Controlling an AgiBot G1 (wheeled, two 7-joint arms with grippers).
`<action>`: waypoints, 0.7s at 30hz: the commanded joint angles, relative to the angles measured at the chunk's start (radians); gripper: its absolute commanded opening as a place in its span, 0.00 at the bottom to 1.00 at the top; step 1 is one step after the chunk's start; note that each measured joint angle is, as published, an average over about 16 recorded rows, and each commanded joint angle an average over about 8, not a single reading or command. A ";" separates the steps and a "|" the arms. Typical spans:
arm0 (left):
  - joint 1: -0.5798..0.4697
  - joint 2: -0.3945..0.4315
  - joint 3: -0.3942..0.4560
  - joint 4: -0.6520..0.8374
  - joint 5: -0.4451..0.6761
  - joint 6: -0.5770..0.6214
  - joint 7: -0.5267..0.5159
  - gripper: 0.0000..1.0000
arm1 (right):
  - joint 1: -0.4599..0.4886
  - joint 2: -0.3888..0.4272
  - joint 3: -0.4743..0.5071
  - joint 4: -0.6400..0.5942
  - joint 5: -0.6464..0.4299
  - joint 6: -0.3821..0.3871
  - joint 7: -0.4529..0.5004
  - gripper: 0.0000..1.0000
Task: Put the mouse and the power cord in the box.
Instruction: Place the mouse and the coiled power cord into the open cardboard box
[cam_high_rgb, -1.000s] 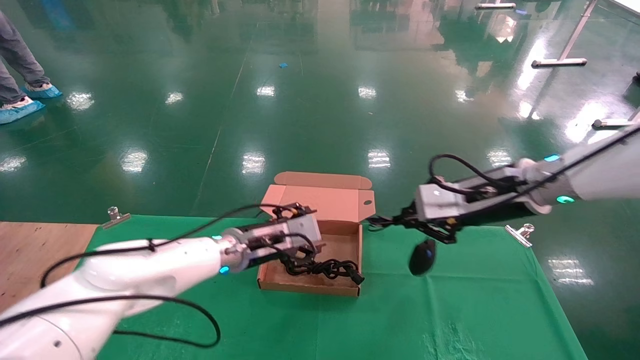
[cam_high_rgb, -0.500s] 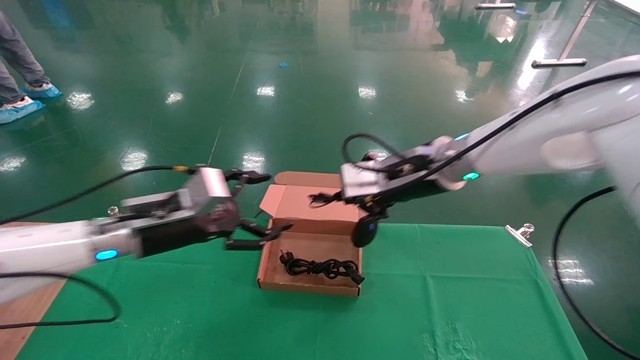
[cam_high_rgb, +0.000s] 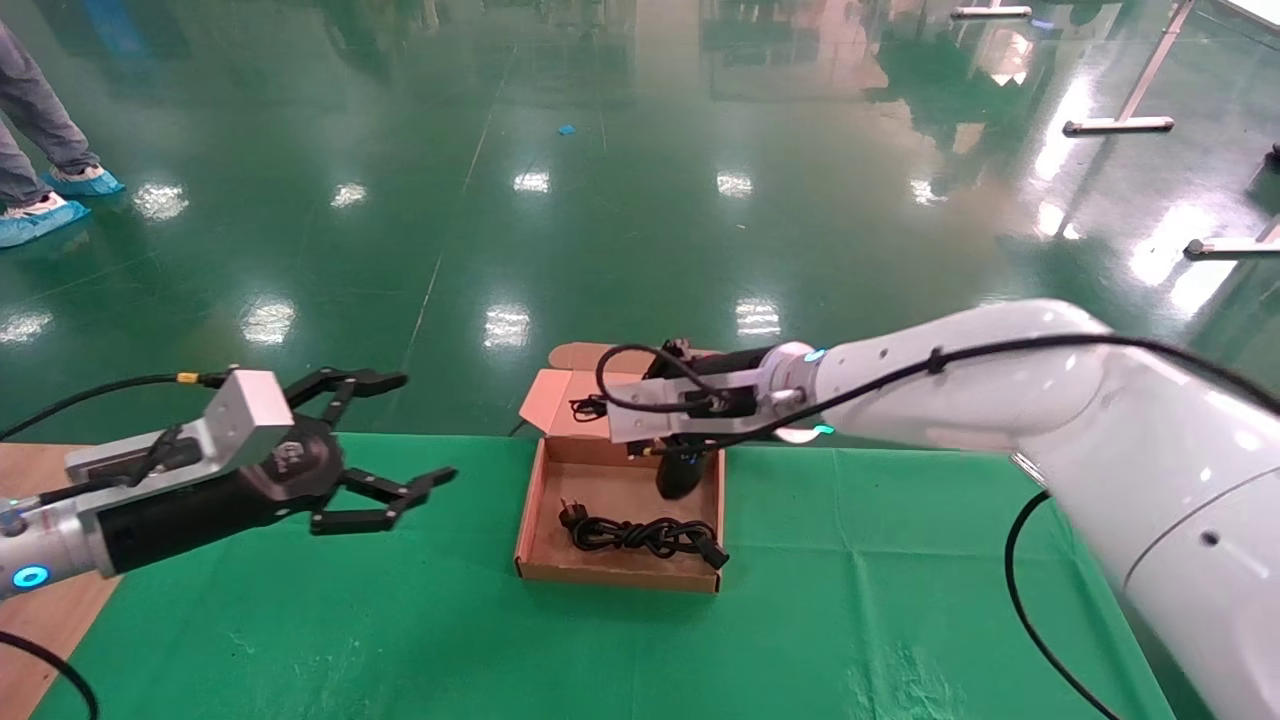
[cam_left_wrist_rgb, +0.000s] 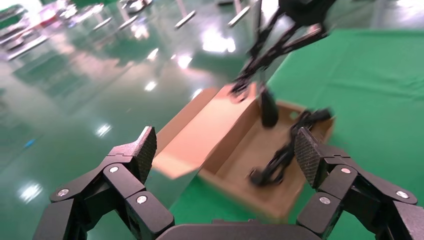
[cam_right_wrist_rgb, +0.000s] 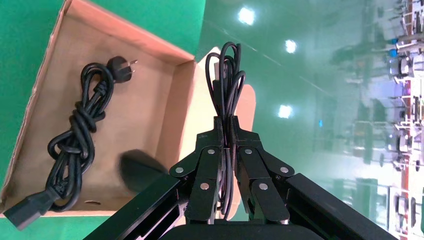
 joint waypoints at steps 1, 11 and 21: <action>0.002 -0.007 -0.001 0.024 0.000 -0.013 0.014 1.00 | -0.018 0.000 -0.037 0.023 0.010 0.047 0.021 0.00; -0.002 0.001 -0.003 0.048 -0.003 -0.036 0.037 1.00 | -0.061 0.003 -0.185 0.046 0.053 0.122 0.077 0.00; -0.003 0.001 -0.005 0.057 -0.005 -0.033 0.040 1.00 | -0.067 0.003 -0.247 0.060 0.076 0.179 0.081 1.00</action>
